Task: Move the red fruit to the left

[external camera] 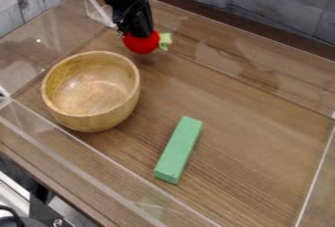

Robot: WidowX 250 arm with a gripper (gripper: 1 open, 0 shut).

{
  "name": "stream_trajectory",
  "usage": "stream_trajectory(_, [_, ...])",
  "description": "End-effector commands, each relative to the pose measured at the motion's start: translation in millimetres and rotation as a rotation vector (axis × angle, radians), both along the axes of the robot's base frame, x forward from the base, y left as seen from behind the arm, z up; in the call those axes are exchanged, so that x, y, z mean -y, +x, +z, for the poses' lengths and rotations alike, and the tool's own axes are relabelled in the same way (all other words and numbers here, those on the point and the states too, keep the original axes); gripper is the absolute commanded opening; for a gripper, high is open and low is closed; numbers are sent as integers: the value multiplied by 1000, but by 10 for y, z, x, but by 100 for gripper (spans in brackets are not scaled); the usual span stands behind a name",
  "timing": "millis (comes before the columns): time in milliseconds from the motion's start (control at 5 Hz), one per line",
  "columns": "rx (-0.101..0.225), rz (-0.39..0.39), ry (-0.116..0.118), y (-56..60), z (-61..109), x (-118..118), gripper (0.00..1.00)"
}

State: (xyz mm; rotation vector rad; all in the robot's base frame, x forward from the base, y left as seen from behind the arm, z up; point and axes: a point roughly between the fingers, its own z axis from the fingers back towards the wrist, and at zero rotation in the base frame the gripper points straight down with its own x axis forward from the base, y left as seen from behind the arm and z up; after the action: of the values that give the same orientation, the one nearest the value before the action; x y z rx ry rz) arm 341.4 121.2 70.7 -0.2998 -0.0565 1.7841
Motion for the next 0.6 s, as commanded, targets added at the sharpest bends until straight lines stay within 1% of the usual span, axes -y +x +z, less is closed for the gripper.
stream_trajectory(0, [49,33,17,70,196,-133,100])
stream_trajectory(200, [43,43,13,90,198,-107,100])
stream_trajectory(400, [39,42,15,108,232,-50,100])
